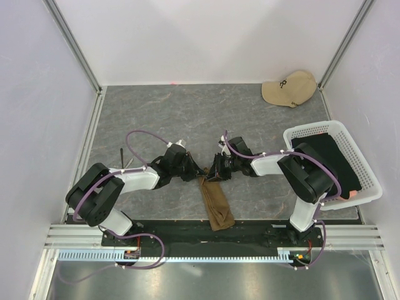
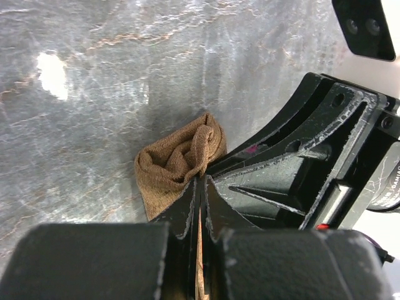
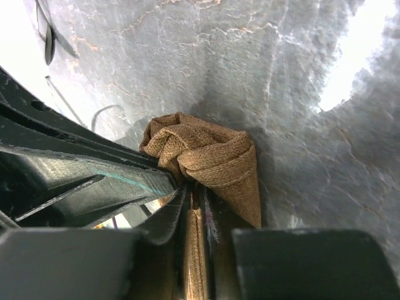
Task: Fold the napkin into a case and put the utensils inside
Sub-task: Grasp the top corner of the smaller rectangle folded napkin from the folded napkin.
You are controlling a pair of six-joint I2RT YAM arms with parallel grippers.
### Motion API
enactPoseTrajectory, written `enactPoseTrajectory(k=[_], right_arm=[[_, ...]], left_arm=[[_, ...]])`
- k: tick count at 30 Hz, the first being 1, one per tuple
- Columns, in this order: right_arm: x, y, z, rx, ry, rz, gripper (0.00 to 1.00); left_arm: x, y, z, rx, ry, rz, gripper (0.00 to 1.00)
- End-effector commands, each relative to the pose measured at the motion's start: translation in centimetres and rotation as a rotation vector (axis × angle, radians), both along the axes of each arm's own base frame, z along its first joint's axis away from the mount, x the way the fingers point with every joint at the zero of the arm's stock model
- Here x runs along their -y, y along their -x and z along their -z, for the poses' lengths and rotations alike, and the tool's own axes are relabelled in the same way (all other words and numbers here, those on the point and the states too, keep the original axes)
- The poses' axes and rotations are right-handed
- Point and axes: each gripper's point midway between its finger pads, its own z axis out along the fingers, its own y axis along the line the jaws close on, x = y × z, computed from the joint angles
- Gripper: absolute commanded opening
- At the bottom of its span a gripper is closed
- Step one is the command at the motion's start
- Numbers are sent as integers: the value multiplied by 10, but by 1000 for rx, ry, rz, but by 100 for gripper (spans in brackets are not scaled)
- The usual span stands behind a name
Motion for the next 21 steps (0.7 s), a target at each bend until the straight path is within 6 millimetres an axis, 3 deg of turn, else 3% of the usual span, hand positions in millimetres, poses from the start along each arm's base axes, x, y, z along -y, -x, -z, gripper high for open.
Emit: enactPoseTrajectory(k=[1,3,9,17,21], right_arm=[[5,-14,-16,116,32,23,32],[10,-9,-21,128,40,13,39],[20,0,-29,141,57,7,41],[18,3,-32,144,32,8,23],[16,3,-31,144,12,12,20]], left_arm=[[14,20,-8,-24,41,61,2],[13,18,-10,-15,34,63,2],[10,16,-15,12,9,61,2],[9,15,-23,37,2,75,2],[11,16,-24,37,8,86,2]])
